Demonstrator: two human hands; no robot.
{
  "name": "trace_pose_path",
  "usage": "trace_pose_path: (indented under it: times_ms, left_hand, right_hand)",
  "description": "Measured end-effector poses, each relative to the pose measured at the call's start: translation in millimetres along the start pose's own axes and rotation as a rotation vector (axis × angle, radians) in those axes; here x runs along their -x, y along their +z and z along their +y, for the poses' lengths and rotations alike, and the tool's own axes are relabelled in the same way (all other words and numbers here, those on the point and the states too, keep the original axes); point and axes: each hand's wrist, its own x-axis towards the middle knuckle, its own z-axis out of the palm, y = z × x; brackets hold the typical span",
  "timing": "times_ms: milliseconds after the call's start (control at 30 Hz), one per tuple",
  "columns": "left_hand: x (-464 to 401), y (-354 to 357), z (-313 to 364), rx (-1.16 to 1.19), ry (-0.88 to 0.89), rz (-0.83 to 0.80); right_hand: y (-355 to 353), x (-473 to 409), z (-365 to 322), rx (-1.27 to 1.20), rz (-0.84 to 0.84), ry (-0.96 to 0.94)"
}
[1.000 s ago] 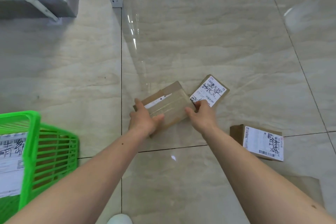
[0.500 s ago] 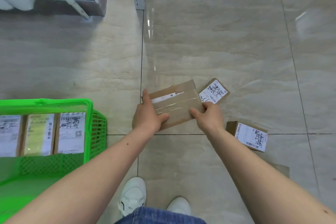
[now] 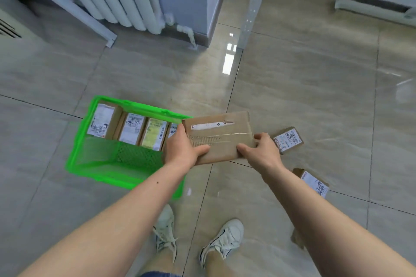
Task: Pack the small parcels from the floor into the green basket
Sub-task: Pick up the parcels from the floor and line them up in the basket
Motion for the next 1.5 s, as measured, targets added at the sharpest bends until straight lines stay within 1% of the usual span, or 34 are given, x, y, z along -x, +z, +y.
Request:
trace_pose_path:
  times_ms: [167,300,467,633,833,1067,1167,1367,1500]
  left_hand:
    - [7.4,-77.0,-54.3,0.060,0.014,0.013]
    - [-1.2,-137.0,-109.0,0.066,0.024,0.005]
    - [-23.0,-198.5,-178.5,-0.006,0.039,-0.033]
    - [-43.3,-229.3,-228.7,-0.075,0.058,-0.042]
    - [-71.0,-227.9,-268.4,-0.008,-0.023,0.032]
    - [-132.0,-185.5,-313.1,0.048,-0.030,0.056]
    - [-160.4,-165.0,-331.6,0.011,-0.002,0.054]
    - [-203.5,-128.9,-365.2,-0.107,0.046,-0.001]
    - [-223.9,-108.7,-381.7,-0.237,0.112,-0.032]
  right_hand:
    - [47.4,52.4,-50.9,0.065,-0.116,-0.033]
    - [107.1,88.5,-88.7,0.076,-0.143,0.005]
    - [191.4,124.5,-121.7,0.041,-0.136,0.032]
    - [256.1,143.9,-132.9,0.035,-0.073,0.024]
    - [310.5,136.2,-130.8,0.039,-0.118,0.021]
    - [371.8,85.1,-108.9,0.045,-0.103,0.026]
    - [399.5,63.3,-97.5,0.050,-0.085,0.036]
    - [445.4,29.7,-75.6,0.076,-0.077,0.069]
    - [473.2,9.6,-60.2,0.102,-0.069,0.058]
